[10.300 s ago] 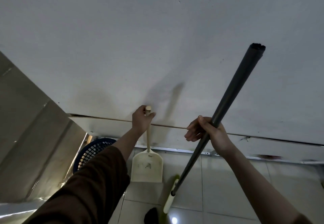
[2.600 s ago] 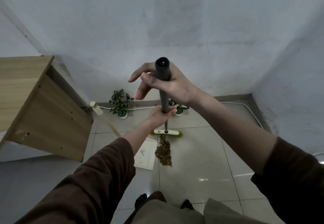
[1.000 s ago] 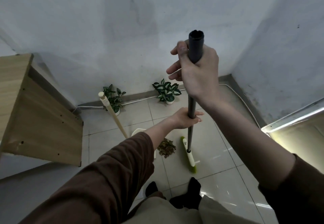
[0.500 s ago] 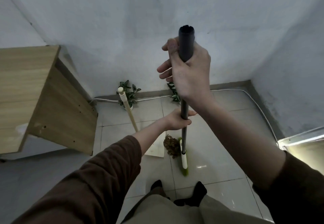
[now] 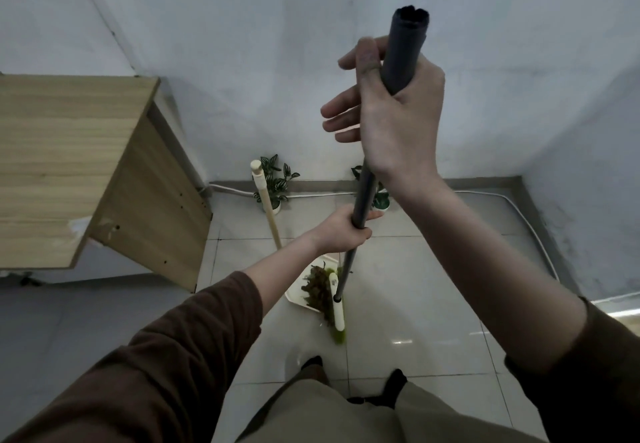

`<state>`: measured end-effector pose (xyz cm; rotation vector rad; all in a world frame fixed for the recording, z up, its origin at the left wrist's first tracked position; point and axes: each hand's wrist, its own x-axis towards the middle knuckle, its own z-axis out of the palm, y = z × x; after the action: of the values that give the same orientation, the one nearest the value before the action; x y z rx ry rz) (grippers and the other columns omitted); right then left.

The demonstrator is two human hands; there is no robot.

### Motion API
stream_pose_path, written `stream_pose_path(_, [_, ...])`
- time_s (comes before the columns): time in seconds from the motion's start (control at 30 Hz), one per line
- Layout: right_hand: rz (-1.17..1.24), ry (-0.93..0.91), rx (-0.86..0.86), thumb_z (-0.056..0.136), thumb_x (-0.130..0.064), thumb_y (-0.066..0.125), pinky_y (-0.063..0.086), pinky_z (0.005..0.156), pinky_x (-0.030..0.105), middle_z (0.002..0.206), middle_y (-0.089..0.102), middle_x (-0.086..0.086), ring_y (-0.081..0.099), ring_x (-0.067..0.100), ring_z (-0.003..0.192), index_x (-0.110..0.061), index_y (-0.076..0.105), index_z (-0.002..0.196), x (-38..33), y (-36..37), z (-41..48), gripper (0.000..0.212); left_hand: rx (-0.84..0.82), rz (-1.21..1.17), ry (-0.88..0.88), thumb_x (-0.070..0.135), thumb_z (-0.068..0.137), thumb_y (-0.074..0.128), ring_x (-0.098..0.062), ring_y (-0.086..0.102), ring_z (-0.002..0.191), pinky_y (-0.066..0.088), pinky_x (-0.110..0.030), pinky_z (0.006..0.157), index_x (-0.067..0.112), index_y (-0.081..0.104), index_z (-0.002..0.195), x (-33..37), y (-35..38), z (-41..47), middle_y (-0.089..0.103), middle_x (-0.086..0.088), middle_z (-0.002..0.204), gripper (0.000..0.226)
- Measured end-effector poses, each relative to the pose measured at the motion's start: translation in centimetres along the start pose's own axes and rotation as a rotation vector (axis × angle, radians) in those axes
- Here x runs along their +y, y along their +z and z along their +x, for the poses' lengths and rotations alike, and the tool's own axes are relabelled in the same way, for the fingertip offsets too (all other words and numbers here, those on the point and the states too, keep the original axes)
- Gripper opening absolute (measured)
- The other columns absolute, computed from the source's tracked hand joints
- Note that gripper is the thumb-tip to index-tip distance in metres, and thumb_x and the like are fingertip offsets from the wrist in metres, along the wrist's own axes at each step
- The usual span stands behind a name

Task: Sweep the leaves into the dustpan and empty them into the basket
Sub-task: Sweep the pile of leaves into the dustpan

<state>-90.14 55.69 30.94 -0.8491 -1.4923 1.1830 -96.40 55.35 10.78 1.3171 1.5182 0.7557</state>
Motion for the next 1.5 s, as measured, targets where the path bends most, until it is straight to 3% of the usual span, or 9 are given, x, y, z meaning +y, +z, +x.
stream_pose_path(0.1, [-0.009,-0.028,-0.005,0.101,-0.027,0.051,0.052,0.043,0.036,0.056,0.068,0.012,0.068,0.028,0.048,-0.016,0.06,0.084,-0.7,-0.6,0.2,0.022,-0.012,-0.046,-0.002,-0.003,0.084,0.049,-0.014,0.058,0.079,0.048,-0.018,0.072,0.006,0.061,0.121,0.6,0.7,0.4,0.068,-0.011,0.114,0.041])
stream_pose_path(0.23, [-0.043,-0.055,-0.001,0.1,-0.028,0.051,0.05,0.04,0.031,0.059,0.068,0.012,0.068,0.028,0.047,-0.014,0.06,0.085,-0.7,-1.0,0.3,0.022,0.014,-0.051,-0.019,-0.005,0.077,0.05,0.007,0.058,0.054,0.033,-0.003,0.046,-0.008,0.05,0.083,1.6,1.7,1.1,0.064,-0.015,0.104,0.006])
stream_pose_path(0.3, [-0.056,-0.058,0.01,0.1,-0.026,0.052,0.047,0.04,0.025,0.067,0.069,0.013,0.068,0.024,0.047,-0.013,0.06,0.085,0.0,-0.9,0.2,0.021,0.032,-0.043,-0.031,-0.005,0.076,0.05,0.003,0.057,0.08,0.034,-0.018,0.039,-0.004,0.036,0.089,2.1,2.1,1.3,0.05,-0.01,0.105,0.019])
stream_pose_path(0.47, [-0.103,-0.03,-0.012,0.099,-0.022,0.054,0.046,0.042,0.022,0.065,0.068,0.01,0.066,0.021,0.046,-0.014,0.06,0.084,2.2,-0.1,-0.6,0.018,0.049,0.004,-0.079,-0.004,0.081,0.052,-0.027,0.05,0.103,0.037,-0.036,0.072,-0.019,0.041,0.091,1.1,2.7,1.6,0.052,-0.025,0.113,0.021])
stream_pose_path(0.63, [-0.063,-0.014,-0.099,0.097,-0.028,0.054,0.048,0.044,0.026,0.053,0.067,0.009,0.066,0.028,0.045,-0.02,0.059,0.079,2.4,1.1,-0.7,0.02,0.106,-0.066,-0.122,-0.007,0.083,0.05,0.013,0.055,0.046,0.028,-0.005,0.037,-0.025,0.042,0.103,-0.2,1.8,0.9,0.05,-0.034,0.119,0.028])
stream_pose_path(0.83, [-0.017,0.013,-0.19,0.098,-0.029,0.053,0.047,0.044,0.026,0.054,0.067,0.01,0.067,0.029,0.047,-0.019,0.06,0.08,1.5,3.1,-1.5,0.022,0.162,-0.078,-0.138,-0.006,0.085,0.054,-0.03,0.053,0.098,0.041,-0.033,0.076,-0.024,0.048,0.101,-1.2,-0.2,-1.9,0.051,-0.036,0.116,0.025])
stream_pose_path(0.93, [0.024,0.031,-0.195,0.099,-0.026,0.053,0.049,0.041,0.027,0.054,0.067,0.013,0.067,0.032,0.047,-0.018,0.06,0.079,0.6,3.0,-1.7,0.022,0.161,-0.098,-0.095,-0.007,0.085,0.051,-0.022,0.064,0.089,0.047,-0.015,0.06,-0.01,0.06,0.111,-1.6,-0.6,-2.7,0.061,-0.025,0.121,0.028])
stream_pose_path(1.07, [0.026,-0.002,-0.167,0.1,-0.025,0.052,0.051,0.041,0.036,0.056,0.067,0.015,0.067,0.034,0.048,-0.013,0.061,0.082,-0.6,2.4,-1.9,0.023,0.144,-0.126,-0.051,-0.005,0.086,0.051,-0.017,0.056,0.115,0.041,-0.015,0.093,-0.001,0.06,0.122,-1.1,-0.7,-2.9,0.061,-0.011,0.127,0.037])
stream_pose_path(1.5, [-0.092,0.002,-0.114,0.099,-0.025,0.053,0.048,0.044,0.026,0.055,0.067,0.013,0.066,0.03,0.047,-0.017,0.06,0.079,0.7,2.7,-2.1,0.022,0.138,-0.093,-0.142,-0.005,0.083,0.05,-0.03,0.051,0.108,0.038,-0.029,0.079,-0.02,0.048,0.099,0.4,1.0,-1.8,0.055,-0.025,0.119,0.023])
